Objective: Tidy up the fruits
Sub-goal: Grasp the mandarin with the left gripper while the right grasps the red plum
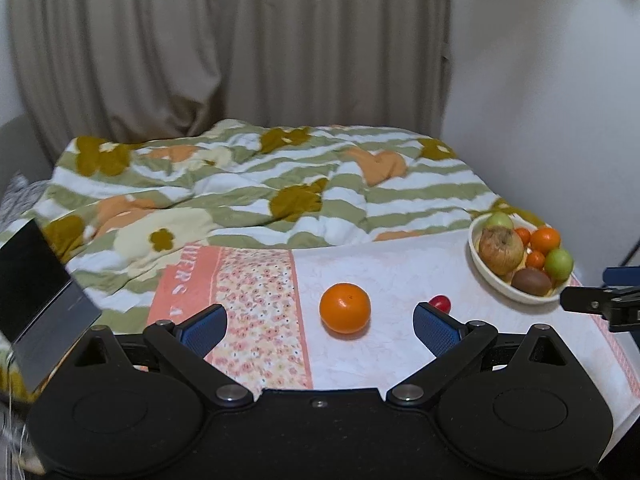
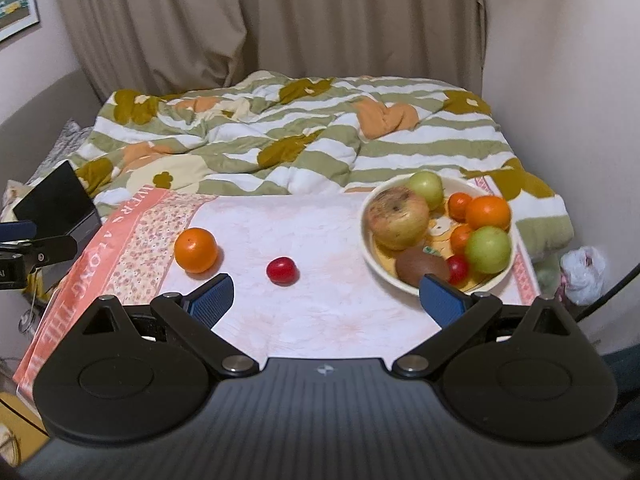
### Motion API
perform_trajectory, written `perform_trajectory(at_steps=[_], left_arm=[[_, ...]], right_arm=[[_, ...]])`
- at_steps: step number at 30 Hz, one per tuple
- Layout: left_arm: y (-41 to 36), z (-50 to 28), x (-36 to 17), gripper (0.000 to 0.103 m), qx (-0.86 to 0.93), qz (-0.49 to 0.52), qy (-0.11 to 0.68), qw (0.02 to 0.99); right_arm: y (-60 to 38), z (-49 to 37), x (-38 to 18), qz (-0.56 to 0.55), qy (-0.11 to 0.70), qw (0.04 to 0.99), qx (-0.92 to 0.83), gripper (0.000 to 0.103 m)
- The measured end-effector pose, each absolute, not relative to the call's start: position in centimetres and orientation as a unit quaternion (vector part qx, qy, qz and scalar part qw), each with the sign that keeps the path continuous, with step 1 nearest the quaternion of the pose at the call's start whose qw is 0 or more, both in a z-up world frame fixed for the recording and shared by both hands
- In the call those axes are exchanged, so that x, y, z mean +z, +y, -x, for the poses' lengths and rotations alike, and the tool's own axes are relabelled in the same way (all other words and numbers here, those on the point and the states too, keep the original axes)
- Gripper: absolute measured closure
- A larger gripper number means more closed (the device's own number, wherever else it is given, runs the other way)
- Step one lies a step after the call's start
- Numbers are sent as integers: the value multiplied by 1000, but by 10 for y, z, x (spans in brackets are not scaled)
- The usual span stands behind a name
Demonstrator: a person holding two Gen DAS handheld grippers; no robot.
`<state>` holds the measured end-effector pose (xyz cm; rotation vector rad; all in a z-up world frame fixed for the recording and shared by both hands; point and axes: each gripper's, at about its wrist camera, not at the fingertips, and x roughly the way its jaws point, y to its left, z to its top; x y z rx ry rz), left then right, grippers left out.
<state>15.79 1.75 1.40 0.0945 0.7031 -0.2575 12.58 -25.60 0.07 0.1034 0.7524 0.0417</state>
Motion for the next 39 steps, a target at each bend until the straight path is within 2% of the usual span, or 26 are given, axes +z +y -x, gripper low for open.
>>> perform_trajectory(at_steps=[12, 22, 26, 29, 33, 36, 39], left_arm=[[26, -237, -33, 3, -243, -82, 370, 893], [-6, -278, -79, 13, -309, -121, 408, 851], [-16, -289, -96, 14, -318, -126, 417, 842], [-22, -295, -108, 19, -318, -128, 426, 837], [-25, -302, -120, 39, -308, -132, 446, 830], [-16, -306, -121, 39, -312, -109, 452, 829], [-13, -306, -121, 39, -306, -116, 445, 834]], right_arm=[[-212, -189, -45, -46, 390, 920, -26, 0], [-206, -231, -85, -32, 413, 910, -14, 0], [-206, -240, -98, -41, 426, 904, -12, 0], [-205, -247, -106, -44, 434, 900, -11, 0], [-206, -252, -112, -53, 443, 895, -4, 0], [-203, -254, -116, -53, 448, 892, 1, 2], [-199, -257, -120, -49, 455, 889, 6, 12]])
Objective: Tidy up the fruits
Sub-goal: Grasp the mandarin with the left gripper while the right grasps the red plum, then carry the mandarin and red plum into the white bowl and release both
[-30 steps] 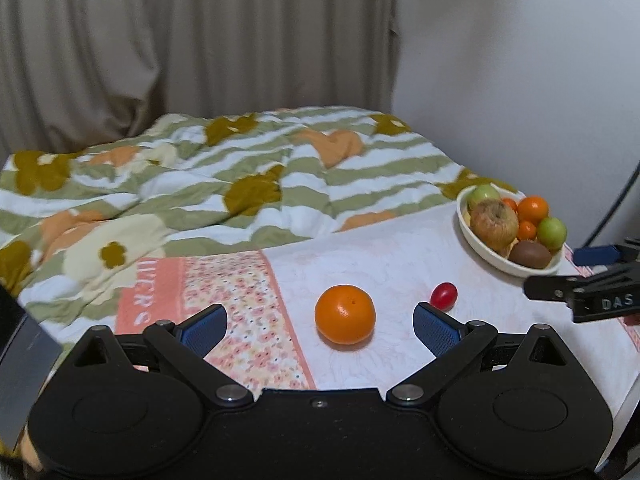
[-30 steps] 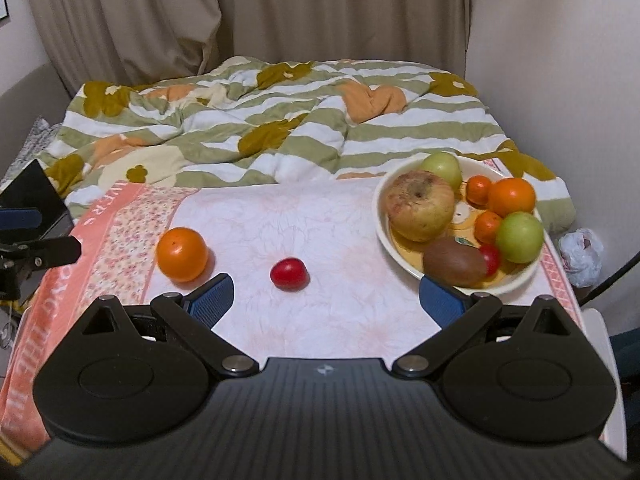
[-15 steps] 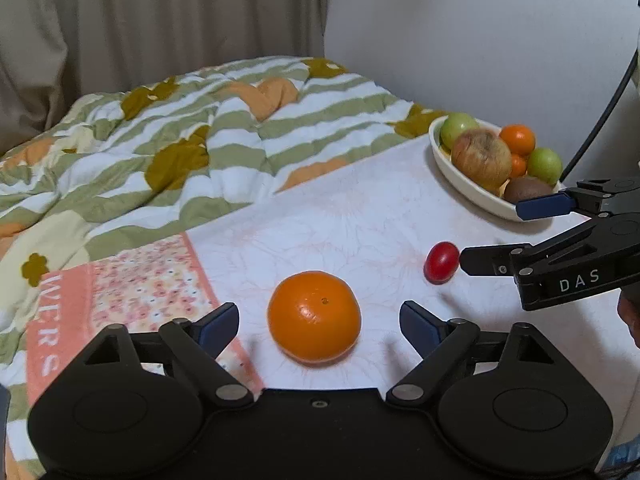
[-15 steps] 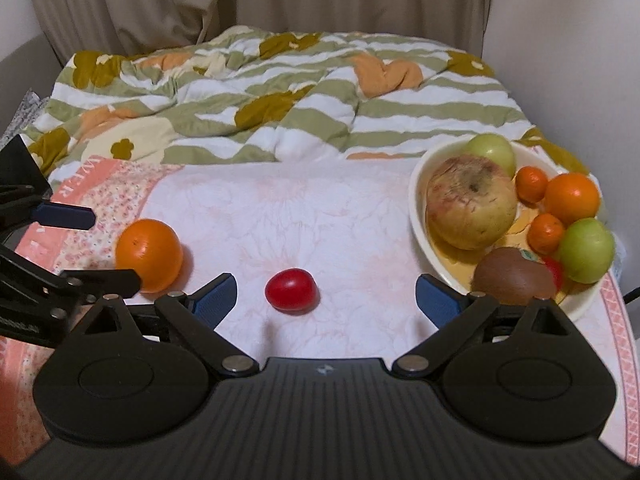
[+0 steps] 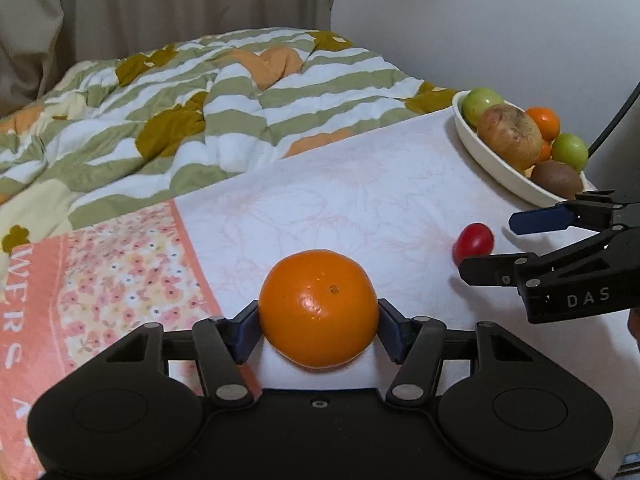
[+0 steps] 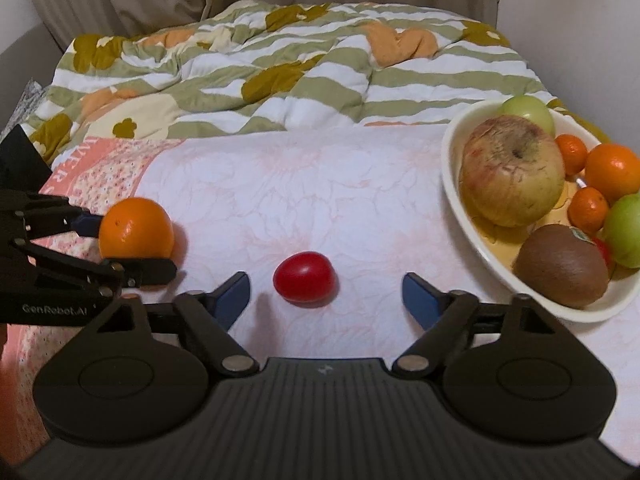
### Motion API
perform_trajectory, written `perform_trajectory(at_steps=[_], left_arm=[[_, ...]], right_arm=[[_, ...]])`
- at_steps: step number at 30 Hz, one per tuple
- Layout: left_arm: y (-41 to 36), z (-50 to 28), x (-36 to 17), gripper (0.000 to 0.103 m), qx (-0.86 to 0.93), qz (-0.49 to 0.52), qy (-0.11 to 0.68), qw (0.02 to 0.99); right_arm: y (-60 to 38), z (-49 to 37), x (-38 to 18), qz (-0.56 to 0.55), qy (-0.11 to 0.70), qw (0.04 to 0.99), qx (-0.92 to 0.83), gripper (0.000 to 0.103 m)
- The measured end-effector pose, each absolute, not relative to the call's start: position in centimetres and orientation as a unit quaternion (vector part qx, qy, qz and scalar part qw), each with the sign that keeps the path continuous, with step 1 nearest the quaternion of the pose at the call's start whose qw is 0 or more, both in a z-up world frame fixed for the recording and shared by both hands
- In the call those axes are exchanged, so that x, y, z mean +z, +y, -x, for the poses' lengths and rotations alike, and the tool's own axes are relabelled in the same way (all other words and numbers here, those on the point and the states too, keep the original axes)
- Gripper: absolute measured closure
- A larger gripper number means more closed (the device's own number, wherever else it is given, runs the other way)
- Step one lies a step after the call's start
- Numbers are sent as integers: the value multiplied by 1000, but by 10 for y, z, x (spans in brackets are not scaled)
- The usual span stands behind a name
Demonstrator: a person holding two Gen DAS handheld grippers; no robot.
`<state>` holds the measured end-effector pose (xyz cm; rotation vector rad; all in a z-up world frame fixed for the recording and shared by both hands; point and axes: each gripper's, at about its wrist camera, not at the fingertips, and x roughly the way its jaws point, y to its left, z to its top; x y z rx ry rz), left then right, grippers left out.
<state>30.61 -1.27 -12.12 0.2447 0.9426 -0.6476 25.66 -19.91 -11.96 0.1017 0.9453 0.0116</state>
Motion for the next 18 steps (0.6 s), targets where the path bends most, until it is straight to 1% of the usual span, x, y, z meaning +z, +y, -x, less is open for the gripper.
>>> perform_trajectory(at_steps=[3, 10, 11, 13, 18], left_arm=[[-9, -306, -121, 39, -304, -117, 443, 835], [-3, -304, -120, 39, -290, -118, 441, 841], [-2, -304, -120, 39, -288, -118, 440, 842], [0, -303, -120, 40, -283, -117, 438, 845], [7, -298, -115, 40, -272, -107, 430, 854]], right_arm=[[-197, -259, -124, -49, 459, 887, 10, 21], [-191, -262, -126, -43, 457, 888, 21, 30], [-191, -263, -126, -42, 456, 889, 24, 34], [-190, -264, -125, -39, 454, 890, 27, 52], [-189, -263, -120, -39, 447, 893, 27, 53]])
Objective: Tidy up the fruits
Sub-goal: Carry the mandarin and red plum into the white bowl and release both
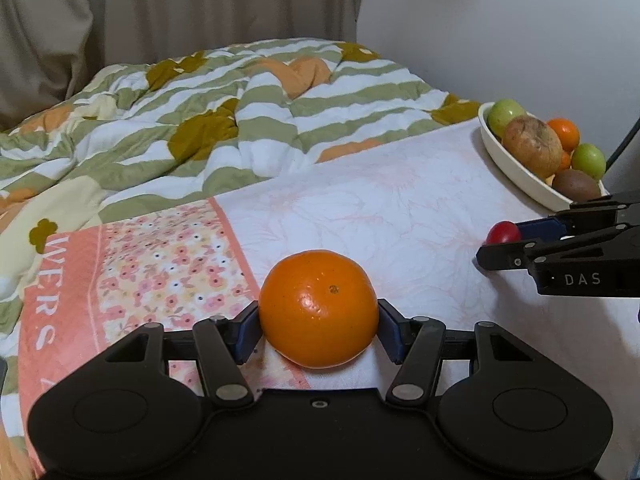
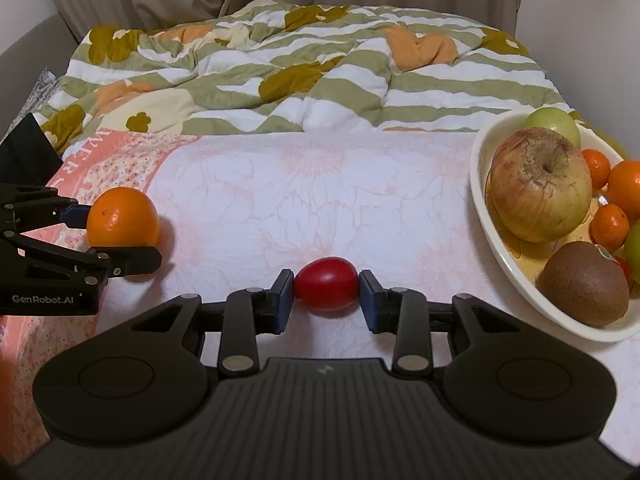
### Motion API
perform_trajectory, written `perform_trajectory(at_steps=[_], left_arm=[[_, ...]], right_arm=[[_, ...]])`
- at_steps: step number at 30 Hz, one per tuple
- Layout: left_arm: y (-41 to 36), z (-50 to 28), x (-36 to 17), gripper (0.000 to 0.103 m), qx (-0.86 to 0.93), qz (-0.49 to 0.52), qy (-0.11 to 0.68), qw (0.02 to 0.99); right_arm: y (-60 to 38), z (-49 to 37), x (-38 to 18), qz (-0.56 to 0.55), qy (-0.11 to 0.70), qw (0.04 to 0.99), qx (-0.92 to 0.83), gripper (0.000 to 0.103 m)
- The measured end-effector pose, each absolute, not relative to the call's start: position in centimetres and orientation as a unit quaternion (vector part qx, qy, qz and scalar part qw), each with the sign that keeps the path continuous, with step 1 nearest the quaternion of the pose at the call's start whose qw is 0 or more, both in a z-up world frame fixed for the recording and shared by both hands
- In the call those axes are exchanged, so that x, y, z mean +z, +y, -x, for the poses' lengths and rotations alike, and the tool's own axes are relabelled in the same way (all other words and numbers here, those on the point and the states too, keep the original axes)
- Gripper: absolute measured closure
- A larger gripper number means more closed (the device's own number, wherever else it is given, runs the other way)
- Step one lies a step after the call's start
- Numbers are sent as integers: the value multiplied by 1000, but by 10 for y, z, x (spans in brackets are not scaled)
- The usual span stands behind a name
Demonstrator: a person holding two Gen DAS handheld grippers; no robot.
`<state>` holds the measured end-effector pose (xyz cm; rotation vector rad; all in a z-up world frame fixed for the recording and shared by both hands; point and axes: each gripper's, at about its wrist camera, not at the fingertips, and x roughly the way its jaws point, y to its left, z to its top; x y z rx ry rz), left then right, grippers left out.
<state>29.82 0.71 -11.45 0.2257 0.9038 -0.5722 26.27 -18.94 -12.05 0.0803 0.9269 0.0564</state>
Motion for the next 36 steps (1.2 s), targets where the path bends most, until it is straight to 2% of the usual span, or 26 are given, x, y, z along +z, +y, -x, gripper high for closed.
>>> perform_trajectory(at_steps=[10, 21, 36], left_arm=[[14, -274, -85, 40, -264, -88, 399, 874], [-1, -224, -31, 40, -254, -69, 359, 896], [-97, -160, 18, 40, -196, -24, 323, 926]], right_arm=[[-187, -242, -97, -32, 426, 903, 32, 53], [-210, -193, -44, -41, 391, 919, 27, 53], [-318, -156, 4, -26, 341, 936, 85, 53]])
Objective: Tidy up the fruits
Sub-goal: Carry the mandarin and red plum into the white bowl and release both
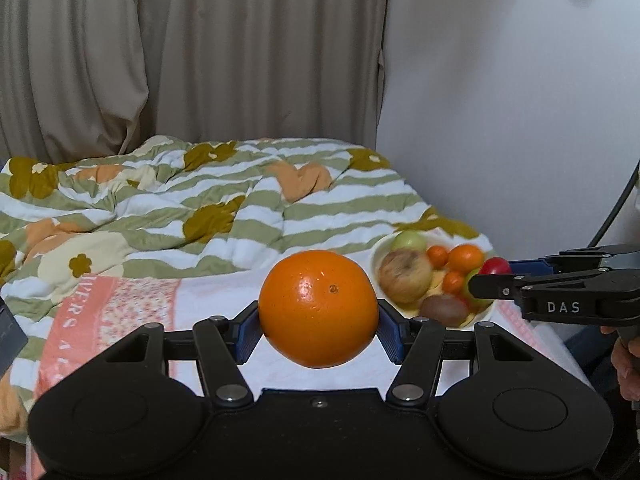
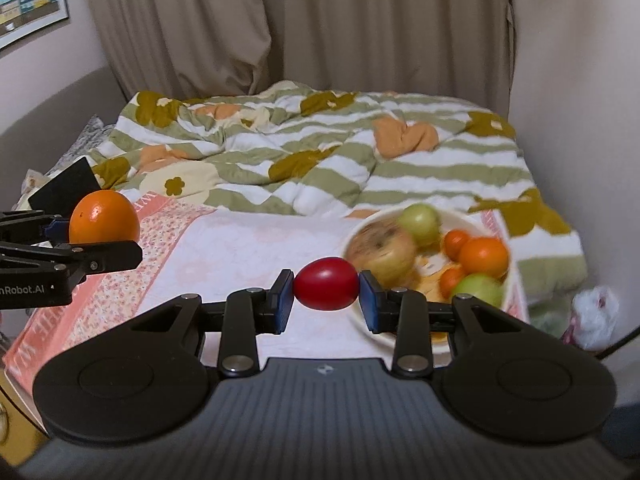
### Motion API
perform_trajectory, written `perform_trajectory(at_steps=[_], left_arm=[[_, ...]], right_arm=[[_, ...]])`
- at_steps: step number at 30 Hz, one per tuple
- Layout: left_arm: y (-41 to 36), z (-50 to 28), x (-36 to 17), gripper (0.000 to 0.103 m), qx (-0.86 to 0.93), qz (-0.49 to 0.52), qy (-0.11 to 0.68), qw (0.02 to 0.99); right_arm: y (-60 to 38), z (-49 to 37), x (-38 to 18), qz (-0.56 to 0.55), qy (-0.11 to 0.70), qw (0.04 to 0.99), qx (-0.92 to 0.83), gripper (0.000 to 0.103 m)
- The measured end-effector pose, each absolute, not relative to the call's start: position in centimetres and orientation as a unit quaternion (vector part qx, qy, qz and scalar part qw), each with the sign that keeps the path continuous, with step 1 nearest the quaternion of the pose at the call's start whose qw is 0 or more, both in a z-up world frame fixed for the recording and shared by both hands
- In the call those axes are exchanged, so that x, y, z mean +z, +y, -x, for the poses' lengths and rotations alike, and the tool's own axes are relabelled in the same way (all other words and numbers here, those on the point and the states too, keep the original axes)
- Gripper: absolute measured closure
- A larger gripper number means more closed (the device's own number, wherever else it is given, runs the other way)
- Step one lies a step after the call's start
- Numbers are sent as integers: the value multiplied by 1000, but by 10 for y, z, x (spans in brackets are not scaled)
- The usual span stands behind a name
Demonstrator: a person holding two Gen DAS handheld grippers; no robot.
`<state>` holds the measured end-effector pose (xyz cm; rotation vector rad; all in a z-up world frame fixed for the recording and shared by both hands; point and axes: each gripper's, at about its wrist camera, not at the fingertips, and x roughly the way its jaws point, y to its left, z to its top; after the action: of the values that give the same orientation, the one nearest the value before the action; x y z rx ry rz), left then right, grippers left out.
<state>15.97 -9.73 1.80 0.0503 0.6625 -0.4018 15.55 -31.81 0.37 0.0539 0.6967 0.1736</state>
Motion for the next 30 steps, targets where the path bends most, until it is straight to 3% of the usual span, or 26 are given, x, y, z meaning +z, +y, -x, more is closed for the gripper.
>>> perform_trajectory(at_steps=[13, 30], left_arm=[[-200, -164, 17, 40, -183, -17, 320, 929], [-300, -226, -50, 40, -244, -121, 356, 894]], right_arm=[[-418, -172, 10, -12, 327, 938, 117, 53], [-485, -213, -27, -51, 356, 931, 69, 53]])
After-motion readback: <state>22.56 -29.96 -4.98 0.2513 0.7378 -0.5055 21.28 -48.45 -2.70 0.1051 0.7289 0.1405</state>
